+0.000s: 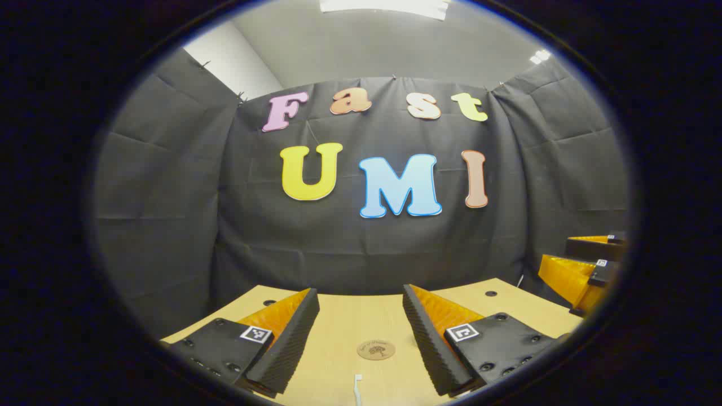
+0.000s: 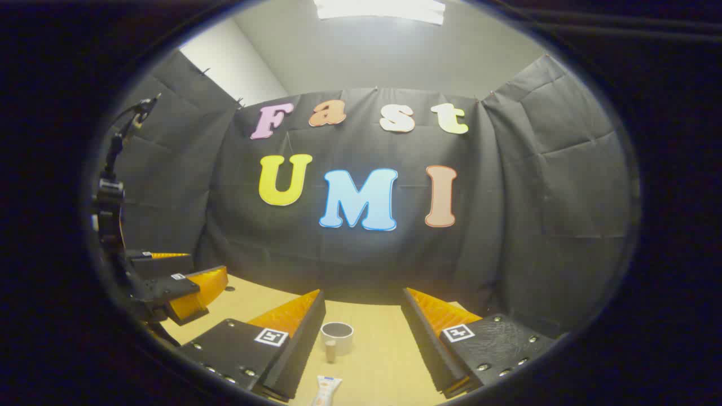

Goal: Put the toothbrush and toothpaste on the desktop into the cup, then pick up the cup and place it on the coaster on the desktop.

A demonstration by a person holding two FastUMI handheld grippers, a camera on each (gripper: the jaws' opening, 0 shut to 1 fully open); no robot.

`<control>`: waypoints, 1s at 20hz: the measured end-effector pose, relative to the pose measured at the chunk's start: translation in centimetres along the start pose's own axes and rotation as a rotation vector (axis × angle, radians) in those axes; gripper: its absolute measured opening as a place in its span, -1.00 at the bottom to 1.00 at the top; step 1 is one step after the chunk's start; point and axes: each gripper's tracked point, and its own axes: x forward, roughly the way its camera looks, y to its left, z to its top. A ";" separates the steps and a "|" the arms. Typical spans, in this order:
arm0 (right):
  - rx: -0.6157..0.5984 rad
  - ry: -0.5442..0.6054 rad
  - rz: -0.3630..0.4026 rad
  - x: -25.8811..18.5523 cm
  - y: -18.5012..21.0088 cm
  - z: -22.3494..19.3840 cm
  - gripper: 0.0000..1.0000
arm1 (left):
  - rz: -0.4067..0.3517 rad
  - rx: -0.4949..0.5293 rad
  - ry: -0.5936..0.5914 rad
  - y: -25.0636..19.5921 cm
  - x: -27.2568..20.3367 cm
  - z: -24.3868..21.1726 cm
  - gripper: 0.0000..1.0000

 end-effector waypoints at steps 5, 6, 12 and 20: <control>-0.015 0.023 0.049 0.5 0.4 -0.9 0.68 | 0.004 -0.012 0.018 -1.7 -0.1 -0.2 0.87; -0.018 0.019 0.050 0.5 0.3 -1.0 0.68 | 0.007 -0.015 0.026 -1.9 0.0 -0.4 0.92; -0.012 0.076 0.047 1.4 -0.2 -2.2 0.68 | 0.031 -0.034 0.062 -2.4 0.4 -1.7 0.92; 0.043 0.286 0.099 2.4 1.4 -7.0 0.68 | 0.030 -0.045 0.202 -2.1 2.0 -6.2 0.89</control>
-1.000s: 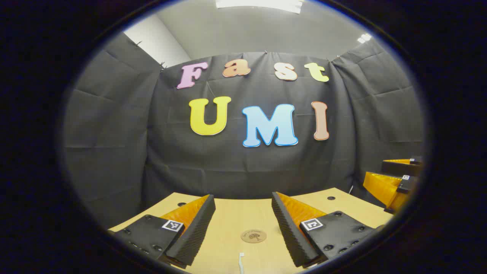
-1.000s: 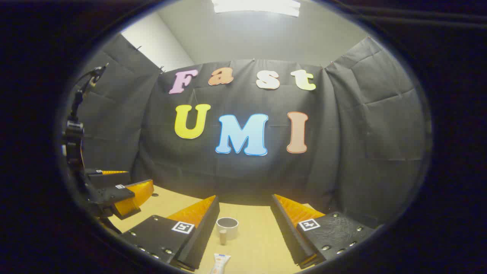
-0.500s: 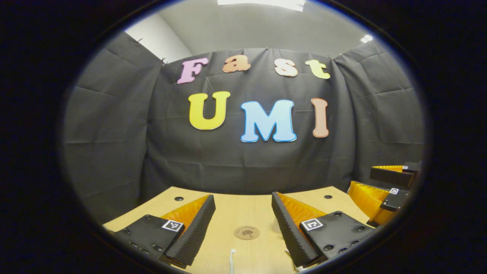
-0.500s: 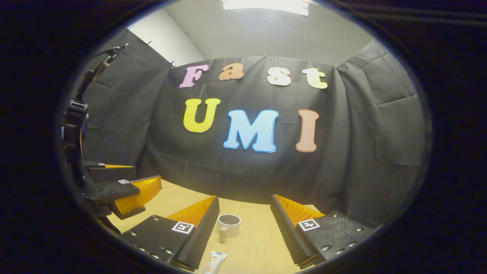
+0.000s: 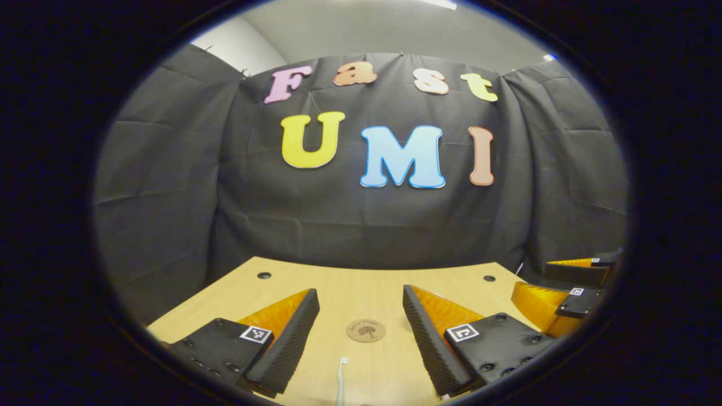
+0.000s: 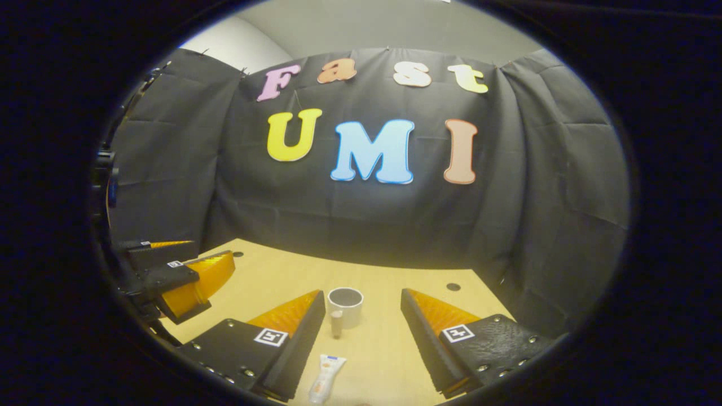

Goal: Put the toothbrush and toothpaste on the desktop into the cup, then pick up the cup and place it on the coaster on the desktop.

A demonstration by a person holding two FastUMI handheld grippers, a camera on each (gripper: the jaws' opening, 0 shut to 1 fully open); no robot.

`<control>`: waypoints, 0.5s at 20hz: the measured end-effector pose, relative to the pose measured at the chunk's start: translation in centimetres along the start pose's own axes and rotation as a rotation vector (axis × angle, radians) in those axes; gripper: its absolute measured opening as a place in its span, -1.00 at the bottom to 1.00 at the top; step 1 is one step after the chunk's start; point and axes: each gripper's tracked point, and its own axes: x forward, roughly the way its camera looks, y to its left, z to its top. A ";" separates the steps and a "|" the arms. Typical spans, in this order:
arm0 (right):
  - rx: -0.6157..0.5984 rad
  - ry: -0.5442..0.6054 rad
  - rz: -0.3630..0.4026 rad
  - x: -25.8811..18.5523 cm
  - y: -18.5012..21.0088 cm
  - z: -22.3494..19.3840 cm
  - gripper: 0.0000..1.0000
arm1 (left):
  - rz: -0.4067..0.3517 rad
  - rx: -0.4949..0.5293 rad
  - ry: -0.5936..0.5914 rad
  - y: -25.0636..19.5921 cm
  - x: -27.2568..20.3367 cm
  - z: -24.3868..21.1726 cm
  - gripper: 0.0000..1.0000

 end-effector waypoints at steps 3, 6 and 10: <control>0.029 0.099 0.025 1.0 0.8 -2.0 0.68 | 0.004 -0.009 0.115 0.8 1.4 -3.4 0.89; 0.047 0.226 0.029 2.5 1.4 -5.1 0.68 | 0.009 -0.061 0.249 1.4 2.6 -7.2 0.93; 0.060 0.386 0.064 3.3 2.8 -9.0 0.69 | 0.020 -0.103 0.436 2.3 3.7 -12.0 0.93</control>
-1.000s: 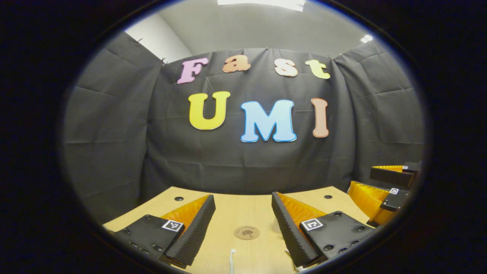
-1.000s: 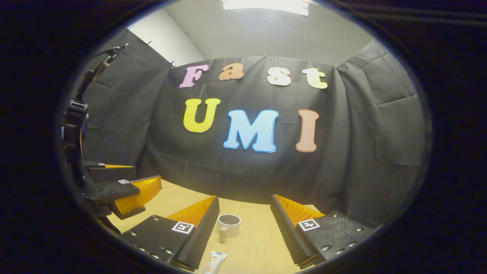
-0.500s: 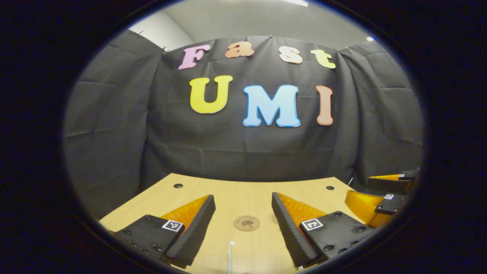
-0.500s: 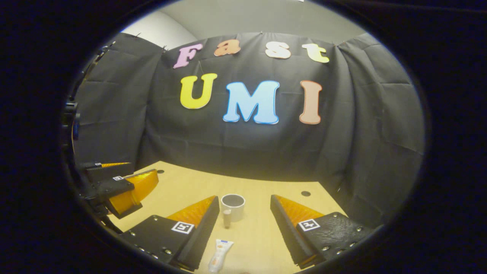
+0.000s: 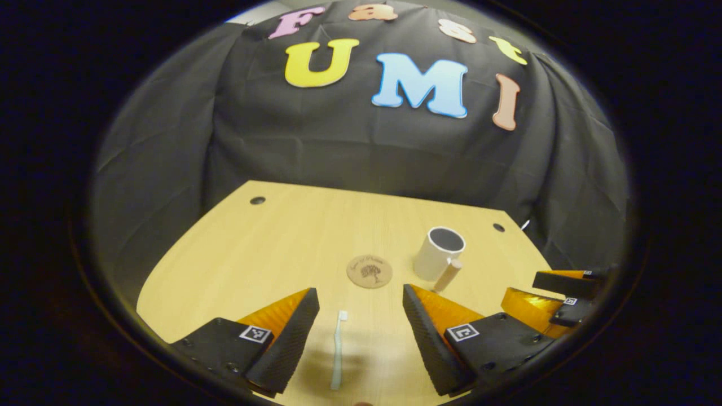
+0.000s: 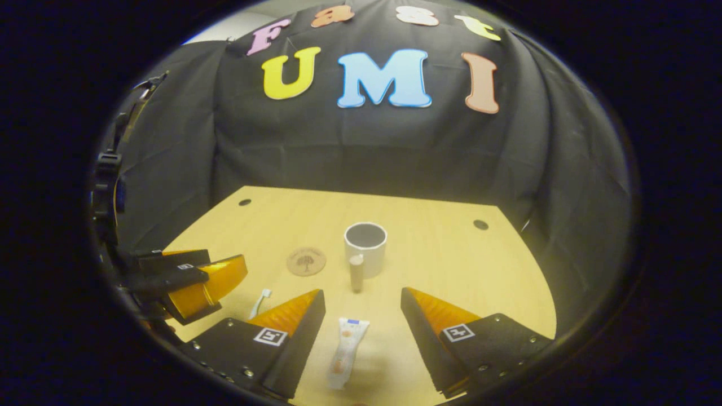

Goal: Put the toothbrush and toothpaste on the desktop into the cup, then pick up the cup and place it on the coaster on the desktop.

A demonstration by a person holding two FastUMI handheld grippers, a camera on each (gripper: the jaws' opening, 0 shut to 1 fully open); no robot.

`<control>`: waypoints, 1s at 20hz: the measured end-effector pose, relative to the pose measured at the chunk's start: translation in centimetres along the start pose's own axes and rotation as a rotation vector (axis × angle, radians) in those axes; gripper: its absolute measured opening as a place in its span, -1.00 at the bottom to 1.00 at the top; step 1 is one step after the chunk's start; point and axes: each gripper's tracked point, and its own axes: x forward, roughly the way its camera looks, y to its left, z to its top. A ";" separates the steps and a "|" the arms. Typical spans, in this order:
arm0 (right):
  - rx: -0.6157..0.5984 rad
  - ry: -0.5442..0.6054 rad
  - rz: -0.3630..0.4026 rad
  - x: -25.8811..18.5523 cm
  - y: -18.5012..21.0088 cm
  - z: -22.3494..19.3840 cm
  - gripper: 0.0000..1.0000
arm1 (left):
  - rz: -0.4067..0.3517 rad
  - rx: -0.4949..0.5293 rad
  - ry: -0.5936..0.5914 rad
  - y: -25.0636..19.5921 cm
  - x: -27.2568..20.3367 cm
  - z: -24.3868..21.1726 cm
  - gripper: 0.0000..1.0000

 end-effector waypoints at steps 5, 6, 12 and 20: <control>0.052 0.175 0.035 2.1 1.3 -3.1 0.70 | 0.026 0.040 0.220 1.1 2.7 -4.7 0.94; 0.063 0.206 0.041 2.3 1.5 -3.7 0.69 | 0.028 0.050 0.271 1.5 2.8 -5.7 0.94; 0.109 0.393 0.038 4.1 2.0 -7.2 0.70 | 0.022 0.052 0.518 2.3 4.4 -11.0 1.00; 0.142 0.572 0.045 5.9 2.2 -11.0 0.72 | 0.005 0.074 0.710 2.6 5.4 -14.8 0.97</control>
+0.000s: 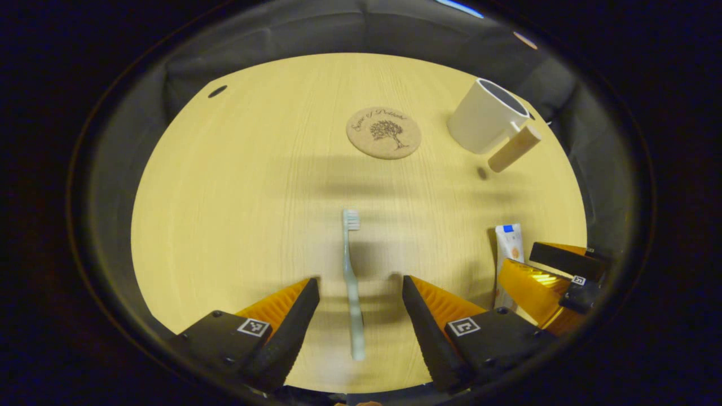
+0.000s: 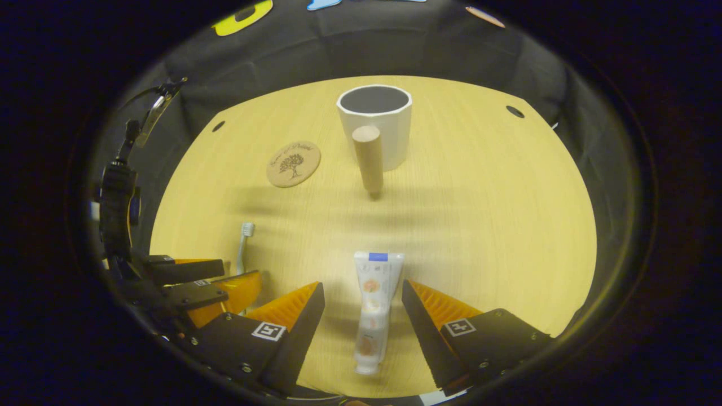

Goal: Put the toothbrush and toothpaste on the desktop into the cup, then pick up the cup and place it on the coaster on the desktop.

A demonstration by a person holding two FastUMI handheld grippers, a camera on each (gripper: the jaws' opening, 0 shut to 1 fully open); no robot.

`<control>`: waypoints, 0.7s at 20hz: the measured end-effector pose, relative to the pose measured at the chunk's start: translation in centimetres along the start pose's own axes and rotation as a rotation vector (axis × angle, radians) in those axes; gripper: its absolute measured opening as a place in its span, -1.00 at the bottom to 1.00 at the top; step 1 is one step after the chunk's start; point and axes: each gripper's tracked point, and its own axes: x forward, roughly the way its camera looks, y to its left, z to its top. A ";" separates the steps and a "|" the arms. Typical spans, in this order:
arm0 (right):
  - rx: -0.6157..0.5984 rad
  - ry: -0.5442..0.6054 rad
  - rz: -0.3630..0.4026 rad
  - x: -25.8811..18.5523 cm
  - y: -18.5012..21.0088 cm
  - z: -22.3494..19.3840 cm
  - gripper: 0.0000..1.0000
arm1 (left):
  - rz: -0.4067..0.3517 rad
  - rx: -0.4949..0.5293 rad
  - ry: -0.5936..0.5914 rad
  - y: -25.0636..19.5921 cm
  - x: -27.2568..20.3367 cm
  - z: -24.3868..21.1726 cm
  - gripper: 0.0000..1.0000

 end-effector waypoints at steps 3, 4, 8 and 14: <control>-0.005 0.028 -0.005 0.9 -0.2 -0.1 0.73 | 0.012 0.000 0.037 0.2 0.5 -0.3 0.97; -0.007 0.039 -0.007 1.2 -0.3 -0.3 0.72 | 0.020 0.009 0.038 0.3 0.7 -0.2 0.97; -0.003 0.079 0.003 2.2 -0.2 -1.1 0.72 | 0.053 0.028 0.040 0.3 0.9 -0.3 0.86; -0.030 0.082 -0.023 2.2 -0.8 -1.7 0.68 | 0.050 0.035 0.020 -0.5 0.8 -0.4 0.06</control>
